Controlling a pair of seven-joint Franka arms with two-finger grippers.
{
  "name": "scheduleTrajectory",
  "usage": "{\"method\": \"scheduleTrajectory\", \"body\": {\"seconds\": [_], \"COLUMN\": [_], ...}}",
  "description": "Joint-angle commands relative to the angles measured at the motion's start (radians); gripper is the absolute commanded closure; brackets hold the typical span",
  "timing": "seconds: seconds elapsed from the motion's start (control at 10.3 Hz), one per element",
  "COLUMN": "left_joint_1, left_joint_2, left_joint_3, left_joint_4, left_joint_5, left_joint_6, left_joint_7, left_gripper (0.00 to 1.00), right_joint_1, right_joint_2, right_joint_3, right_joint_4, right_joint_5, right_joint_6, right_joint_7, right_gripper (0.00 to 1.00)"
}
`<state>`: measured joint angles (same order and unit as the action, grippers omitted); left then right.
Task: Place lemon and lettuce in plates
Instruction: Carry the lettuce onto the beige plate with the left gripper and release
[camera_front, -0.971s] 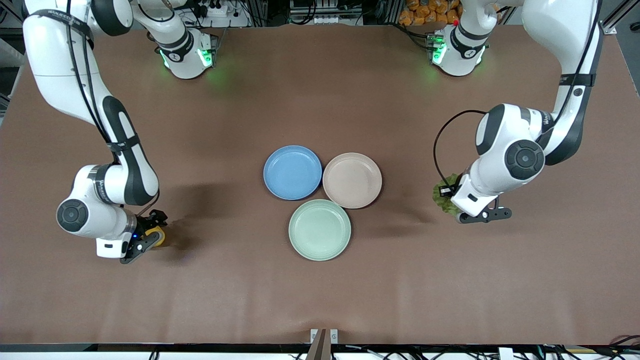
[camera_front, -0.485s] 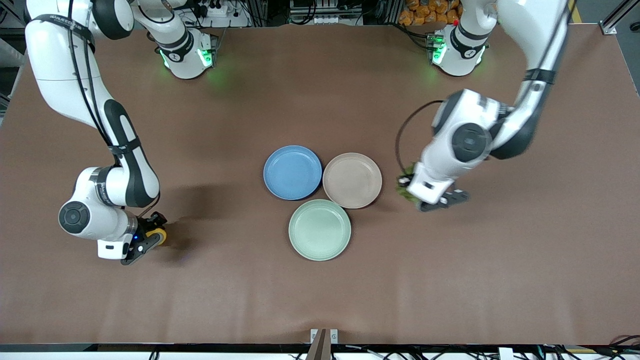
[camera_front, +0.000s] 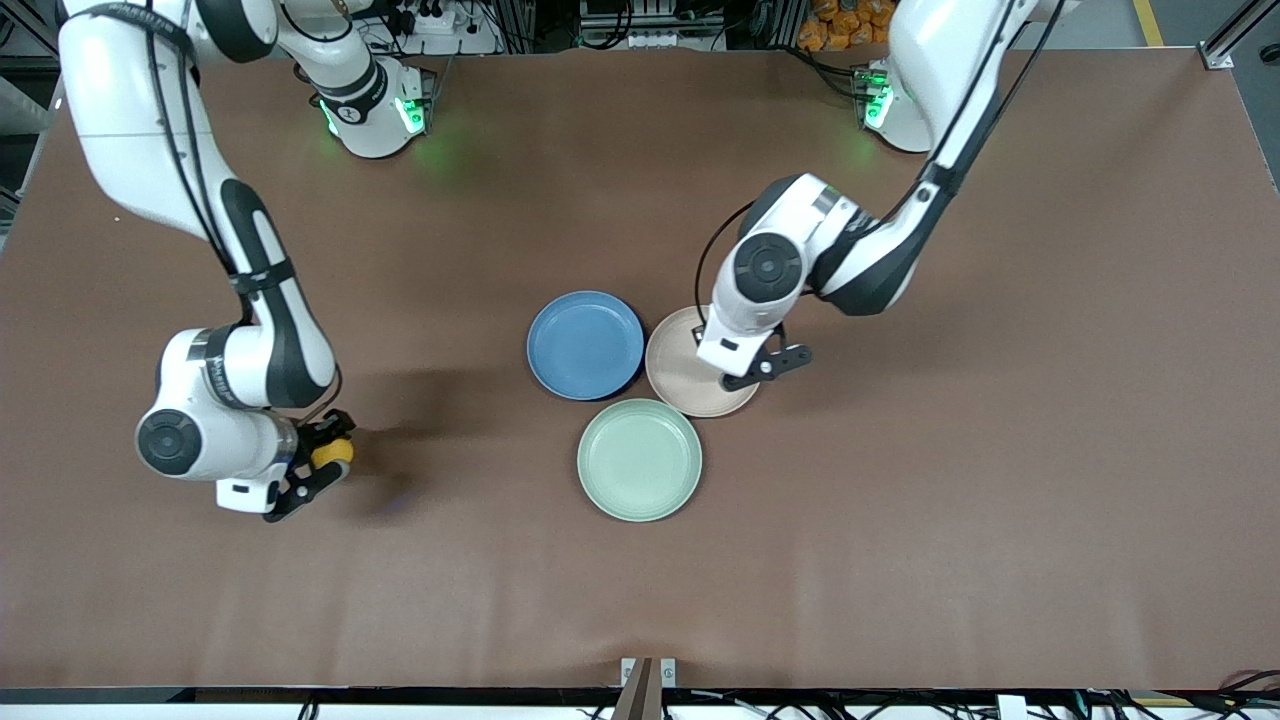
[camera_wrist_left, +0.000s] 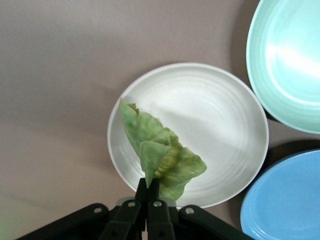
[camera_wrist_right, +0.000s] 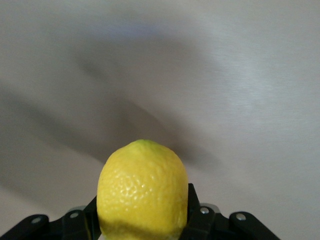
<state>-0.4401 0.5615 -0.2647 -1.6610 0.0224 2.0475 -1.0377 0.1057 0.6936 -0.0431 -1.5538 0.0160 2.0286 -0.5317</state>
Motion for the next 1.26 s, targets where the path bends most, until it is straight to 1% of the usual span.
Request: {"method": "scheduleTrajectory", "body": {"seconds": [0.0,0.1,0.19,0.29,0.39,0.58,0.78,0.97,1.07,1.17], "left_joint_1": [-0.02,-0.025,-0.025,-0.022,-0.013,0.03,0.11,0.179,0.226,0.254], "left_joint_2": [0.079,0.092,0.092,0.084,0.075,0.02,-0.07,-0.156,-0.205,-0.256], "left_joint_3": [0.012,0.013,0.013,0.013,0.013,0.024,0.022,0.022,0.018,0.021], "left_joint_4": [0.061,0.063,0.063,0.063,0.064,0.085,0.084,0.084,0.083,0.082], "left_joint_5": [0.03,0.03,0.065,0.098,0.105,0.109,0.111,0.109,0.109,0.109], "left_joint_6": [0.028,0.036,0.036,0.034,0.034,0.031,-0.001,-0.099,-0.146,-0.195], "left_joint_7": [-0.06,-0.062,-0.065,-0.067,-0.062,-0.033,0.11,0.28,0.4,0.479], "left_gripper": [1.0,0.68,0.01,0.0,0.0,0.0,0.0,0.0,0.0,0.0], "right_joint_1": [0.066,0.096,0.126,0.155,0.175,0.242,0.32,0.394,0.438,0.49], "right_joint_2": [-0.054,-0.063,-0.071,-0.081,-0.094,-0.108,-0.108,-0.103,-0.097,-0.092], "right_joint_3": [0.002,0.003,0.005,0.009,0.029,0.034,0.04,0.04,0.04,0.038], "right_joint_4": [-0.018,-0.02,-0.02,-0.026,-0.043,-0.068,-0.068,-0.068,-0.068,-0.068], "right_joint_5": [0.001,0.002,0.004,0.005,0.022,0.096,0.14,0.209,0.234,0.252], "right_joint_6": [-0.079,-0.099,-0.116,-0.128,-0.134,-0.143,-0.151,-0.149,-0.143,-0.119], "right_joint_7": [0.152,0.22,0.284,0.344,0.404,0.53,0.697,0.83,0.907,0.99], "right_gripper": [1.0,1.0,1.0,1.0,1.0,1.0,1.0,1.0,1.0,1.0]}}
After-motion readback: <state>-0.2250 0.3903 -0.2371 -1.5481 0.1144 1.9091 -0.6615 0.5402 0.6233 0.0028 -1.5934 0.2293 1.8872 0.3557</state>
